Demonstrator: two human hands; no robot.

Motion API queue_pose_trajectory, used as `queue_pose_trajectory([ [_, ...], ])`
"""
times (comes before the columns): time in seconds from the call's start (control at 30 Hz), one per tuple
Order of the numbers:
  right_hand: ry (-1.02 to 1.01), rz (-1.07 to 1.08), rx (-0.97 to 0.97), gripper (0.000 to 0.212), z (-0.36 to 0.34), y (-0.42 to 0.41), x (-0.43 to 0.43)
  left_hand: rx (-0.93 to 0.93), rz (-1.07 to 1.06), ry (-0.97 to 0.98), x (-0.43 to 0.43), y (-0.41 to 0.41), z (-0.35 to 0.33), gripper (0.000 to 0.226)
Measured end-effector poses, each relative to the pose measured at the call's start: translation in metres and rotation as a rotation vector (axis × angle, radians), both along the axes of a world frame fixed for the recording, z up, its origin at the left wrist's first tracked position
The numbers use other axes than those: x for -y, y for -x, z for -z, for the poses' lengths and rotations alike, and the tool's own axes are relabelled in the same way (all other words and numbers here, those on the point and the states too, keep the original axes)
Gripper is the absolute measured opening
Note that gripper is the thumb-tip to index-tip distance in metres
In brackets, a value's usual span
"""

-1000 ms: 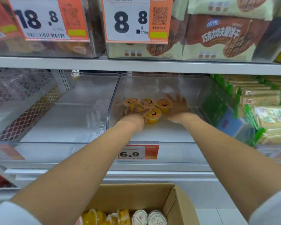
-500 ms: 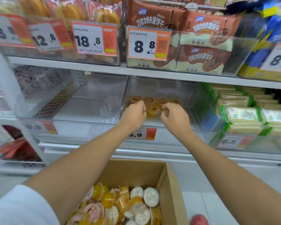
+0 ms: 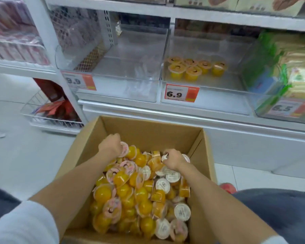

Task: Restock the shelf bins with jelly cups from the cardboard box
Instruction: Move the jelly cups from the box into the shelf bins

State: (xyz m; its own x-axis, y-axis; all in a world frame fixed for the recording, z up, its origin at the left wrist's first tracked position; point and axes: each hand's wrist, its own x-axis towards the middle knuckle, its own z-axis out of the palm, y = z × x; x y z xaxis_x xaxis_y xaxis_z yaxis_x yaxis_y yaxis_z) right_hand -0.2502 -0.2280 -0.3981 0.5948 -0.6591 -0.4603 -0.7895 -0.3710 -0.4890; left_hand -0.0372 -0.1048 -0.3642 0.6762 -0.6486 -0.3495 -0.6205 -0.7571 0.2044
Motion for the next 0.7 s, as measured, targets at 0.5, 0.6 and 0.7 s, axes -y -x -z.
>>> queue_pose_trajectory([
  [0.5,-0.327,-0.28,-0.115,0.044,0.137,-0.069,-0.053,-0.006,0.046,0.075,0.01,-0.047,0.102,0.034],
  [0.6,-0.393,-0.089,0.0,0.042,0.134,-0.067,-0.053,-0.081,0.014,0.157,0.008,-0.042,0.096,0.028],
  [0.7,-0.39,0.127,0.133,0.03,0.124,-0.063,-0.041,-0.089,-0.012,0.17,0.006,-0.038,0.087,0.028],
])
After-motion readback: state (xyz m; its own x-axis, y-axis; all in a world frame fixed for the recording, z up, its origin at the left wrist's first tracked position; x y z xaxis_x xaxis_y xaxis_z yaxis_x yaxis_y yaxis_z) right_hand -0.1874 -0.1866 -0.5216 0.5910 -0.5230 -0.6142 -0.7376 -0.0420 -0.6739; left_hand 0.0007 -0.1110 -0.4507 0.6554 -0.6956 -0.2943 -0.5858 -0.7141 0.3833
